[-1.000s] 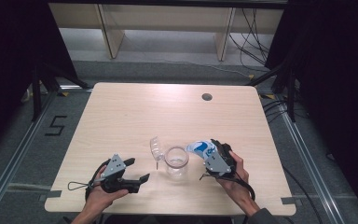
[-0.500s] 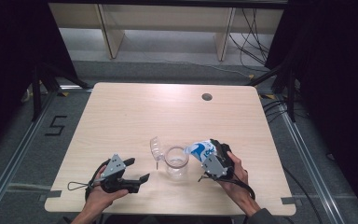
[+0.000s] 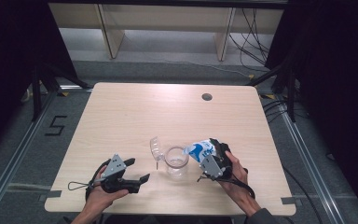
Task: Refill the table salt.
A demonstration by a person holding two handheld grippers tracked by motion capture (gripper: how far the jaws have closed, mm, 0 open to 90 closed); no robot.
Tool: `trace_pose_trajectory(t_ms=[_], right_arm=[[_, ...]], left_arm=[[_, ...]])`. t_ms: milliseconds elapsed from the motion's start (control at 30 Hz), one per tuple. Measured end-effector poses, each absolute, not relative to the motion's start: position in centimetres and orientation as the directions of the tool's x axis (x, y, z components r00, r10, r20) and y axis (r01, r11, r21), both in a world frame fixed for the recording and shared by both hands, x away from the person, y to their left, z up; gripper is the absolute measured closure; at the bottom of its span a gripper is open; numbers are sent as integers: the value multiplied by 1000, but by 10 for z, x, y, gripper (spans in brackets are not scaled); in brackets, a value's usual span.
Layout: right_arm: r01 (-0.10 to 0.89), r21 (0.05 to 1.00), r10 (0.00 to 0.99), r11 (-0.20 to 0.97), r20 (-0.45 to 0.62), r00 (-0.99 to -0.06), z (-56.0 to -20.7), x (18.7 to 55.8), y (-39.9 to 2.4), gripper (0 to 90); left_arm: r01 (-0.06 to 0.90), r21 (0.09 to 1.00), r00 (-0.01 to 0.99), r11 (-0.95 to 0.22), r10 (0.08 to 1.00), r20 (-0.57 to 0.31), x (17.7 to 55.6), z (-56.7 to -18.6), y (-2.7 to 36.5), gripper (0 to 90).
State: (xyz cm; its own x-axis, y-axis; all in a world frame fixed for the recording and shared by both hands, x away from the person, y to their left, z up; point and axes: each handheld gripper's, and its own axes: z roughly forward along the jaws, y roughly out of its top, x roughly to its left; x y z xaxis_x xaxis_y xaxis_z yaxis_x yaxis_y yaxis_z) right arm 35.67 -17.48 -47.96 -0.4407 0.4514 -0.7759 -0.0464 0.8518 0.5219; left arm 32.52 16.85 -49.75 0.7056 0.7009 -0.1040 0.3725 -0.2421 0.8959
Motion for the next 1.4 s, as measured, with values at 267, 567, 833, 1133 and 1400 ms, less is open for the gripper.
trace_pose_trajectory(t_ms=[267, 567, 833, 1133, 1400], right_arm=[[-47, 498, 431, 866, -789, -437, -481, 358, -172, 457], [-56, 475, 410, 878, -808, -424, -481, 357, -169, 458], [-66, 448, 383, 892, -825, -416, -478, 358, -169, 459], [-79, 408, 350, 910, -855, -383, -475, 357, -167, 459], [-64, 394, 344, 917, -862, -372, -474, 357, -168, 461]], left_arm=[[371, 896, 711, -244, 695, -106, 326, -498, 168, 164], [375, 896, 710, -239, 696, -111, 326, -499, 167, 163], [377, 895, 708, -237, 697, -114, 326, -499, 166, 162], [370, 895, 711, -251, 696, -99, 326, -499, 166, 161], [370, 895, 714, -250, 693, -101, 326, -499, 164, 161]])
